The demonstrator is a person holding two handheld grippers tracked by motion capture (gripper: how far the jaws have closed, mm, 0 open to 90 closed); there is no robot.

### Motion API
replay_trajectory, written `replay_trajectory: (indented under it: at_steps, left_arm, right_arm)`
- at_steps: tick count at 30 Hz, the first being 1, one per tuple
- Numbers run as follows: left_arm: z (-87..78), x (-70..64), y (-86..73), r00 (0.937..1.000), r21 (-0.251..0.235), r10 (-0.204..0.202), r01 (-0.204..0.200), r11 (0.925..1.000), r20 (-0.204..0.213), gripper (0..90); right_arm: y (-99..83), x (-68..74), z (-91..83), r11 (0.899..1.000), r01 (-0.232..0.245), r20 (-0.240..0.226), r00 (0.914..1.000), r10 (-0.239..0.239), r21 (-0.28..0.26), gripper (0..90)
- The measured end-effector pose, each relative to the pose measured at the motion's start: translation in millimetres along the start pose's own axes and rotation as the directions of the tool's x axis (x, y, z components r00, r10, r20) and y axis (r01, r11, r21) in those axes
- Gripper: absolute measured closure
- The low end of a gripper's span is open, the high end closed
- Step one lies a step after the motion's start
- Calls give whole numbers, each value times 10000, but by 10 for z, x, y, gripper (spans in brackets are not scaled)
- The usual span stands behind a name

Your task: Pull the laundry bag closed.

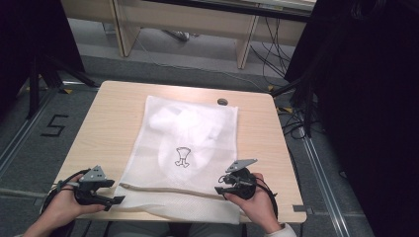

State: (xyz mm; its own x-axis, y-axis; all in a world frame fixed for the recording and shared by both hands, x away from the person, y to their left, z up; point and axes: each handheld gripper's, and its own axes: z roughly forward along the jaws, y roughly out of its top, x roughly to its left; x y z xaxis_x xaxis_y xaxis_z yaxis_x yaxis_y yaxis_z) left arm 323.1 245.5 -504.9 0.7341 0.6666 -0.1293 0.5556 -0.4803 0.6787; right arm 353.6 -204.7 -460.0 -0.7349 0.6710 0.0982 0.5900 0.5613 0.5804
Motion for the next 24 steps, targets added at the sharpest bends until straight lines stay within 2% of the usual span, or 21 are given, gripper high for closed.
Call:
replay_trajectory:
  at_steps: [1, 2, 3, 4, 5, 7, 8, 9, 10, 11, 12, 15, 16, 17, 18, 19, 20, 22, 23, 24]
  left_arm:
    - [2, 3, -2, 10000, 3, -33, 33, 10000, 10, 271]
    - [5, 5, -4, 10000, -2, -39, 39, 10000, 37, 270]
    - [5, 5, -4, 10000, -2, -39, 39, 10000, 37, 270]
    - [10, -6, -14, 9997, 47, -192, 191, 9998, 164, 270]
    - [13, -2, -16, 9998, 86, -166, 166, 9998, 99, 269]
    - [11, 0, -17, 9999, 109, -135, 134, 9999, 104, 268]
    - [17, -11, -20, 9993, -39, -318, 319, 9995, 179, 267]
    - [18, -17, -22, 9989, -100, -383, 386, 9992, 257, 267]
    - [12, 2, -21, 9998, 91, -169, 168, 9998, 145, 266]
    - [12, 2, -21, 9998, 91, -169, 168, 9998, 145, 266]
    - [9, 5, -19, 9998, 119, -7, 5, 9999, 178, 265]
    - [10, -1, -20, 9996, 127, -13, 9, 9999, 275, 263]
    - [9, -1, -22, 9996, 156, -3, -1, 9999, 285, 263]
    - [9, -1, -22, 9996, 156, -3, -1, 9999, 285, 262]
    - [10, -1, -24, 9995, 149, -20, 15, 9999, 312, 262]
    - [10, -1, -24, 9995, 149, -20, 15, 9999, 312, 262]
    - [14, 0, -25, 9996, 152, -33, 29, 9999, 296, 262]
    - [11, 2, -24, 9993, 186, 16, -23, 9998, 364, 262]
    - [13, 0, -24, 9993, 162, -8, 2, 9999, 367, 261]
    - [13, 0, -24, 9993, 162, -8, 2, 9999, 367, 260]
  right_arm:
    - [14, 12, -11, 9997, 40, -9, 10000, -40, 261, 508]
    - [17, 25, 11, 10000, 4, 47, 10000, -5, 99, 515]
    - [32, 32, -10, 9996, 173, -145, 9998, -170, 226, 526]
    - [49, 26, 3, 9989, 464, -102, 9989, -464, 0, 534]
    - [68, 42, 5, 9989, 450, -102, 9989, -451, -88, 545]
    - [108, 74, 33, 9957, 600, -95, 9981, -609, -704, 566]
    - [148, 95, 0, 9972, 571, -287, 9979, -585, -491, 574]
    - [187, 106, 4, 9946, 773, -334, 9963, -797, -696, 585]
    - [217, 124, 8, 9927, 807, -278, 9961, -835, -897, 594]
    - [217, 124, 8, 9927, 807, -278, 9961, -835, -897, 594]
    - [287, 183, 22, 9903, 832, -354, 9955, -876, -1113, 612]
    - [387, 264, 79, 9880, 872, -452, 9946, -936, -1279, 629]
    - [416, 280, 103, 9850, 1062, -386, 9929, -1124, -1361, 630]
    - [456, 306, 98, 9890, 1056, -580, 9920, -1120, -1033, 634]
    - [481, 331, 151, 9835, 1184, -540, 9905, -1267, -1367, 636]
    - [481, 331, 151, 9835, 1184, -540, 9905, -1267, -1367, 636]
    - [543, 367, 176, 9830, 1422, -604, 9869, -1499, -1159, 640]
    - [586, 430, 230, 9852, 1279, -763, 9876, -1370, -1143, 645]
    - [616, 434, 234, 9828, 1503, -779, 9842, -1590, -1073, 648]
    - [637, 458, 240, 9840, 1471, -931, 9833, -1565, -1007, 655]
